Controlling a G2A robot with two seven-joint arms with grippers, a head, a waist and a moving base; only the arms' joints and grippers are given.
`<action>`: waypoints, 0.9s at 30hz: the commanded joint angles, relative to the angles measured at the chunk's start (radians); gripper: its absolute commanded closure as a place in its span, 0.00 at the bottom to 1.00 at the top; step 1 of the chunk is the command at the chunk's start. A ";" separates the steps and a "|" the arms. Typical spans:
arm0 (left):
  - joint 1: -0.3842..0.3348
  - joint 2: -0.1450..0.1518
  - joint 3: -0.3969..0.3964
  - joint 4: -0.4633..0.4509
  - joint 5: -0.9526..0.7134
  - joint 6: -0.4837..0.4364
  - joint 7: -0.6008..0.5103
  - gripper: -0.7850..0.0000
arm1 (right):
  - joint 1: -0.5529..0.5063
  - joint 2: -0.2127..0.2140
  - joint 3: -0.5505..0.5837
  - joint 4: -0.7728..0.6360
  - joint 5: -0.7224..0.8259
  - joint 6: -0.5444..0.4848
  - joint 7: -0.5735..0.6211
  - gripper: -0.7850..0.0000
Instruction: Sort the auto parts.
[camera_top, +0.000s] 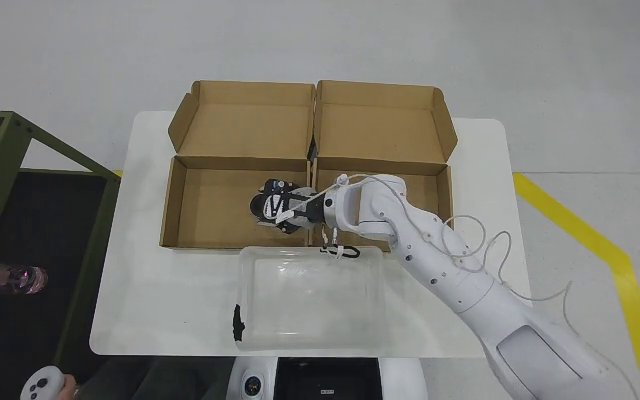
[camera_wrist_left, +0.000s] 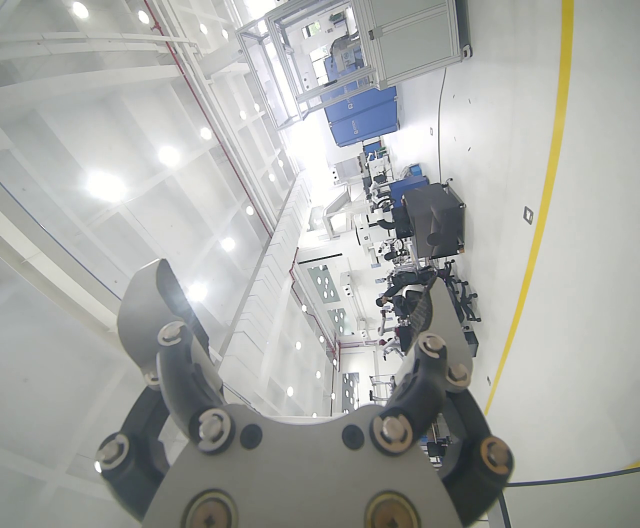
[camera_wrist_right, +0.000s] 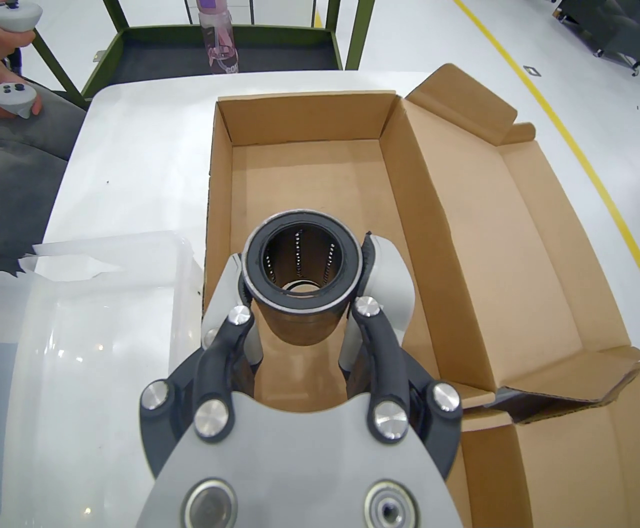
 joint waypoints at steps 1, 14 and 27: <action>0.000 0.000 0.000 0.000 0.000 0.000 0.000 0.00 | 0.007 -0.007 -0.011 0.021 0.001 0.005 0.002 1.00; 0.000 0.000 0.000 0.000 0.000 0.000 0.000 0.00 | 0.043 -0.044 -0.065 0.141 -0.031 0.026 0.021 1.00; 0.000 0.000 0.000 0.000 0.000 0.000 0.000 0.00 | 0.045 -0.061 -0.078 0.180 -0.070 0.033 0.046 0.78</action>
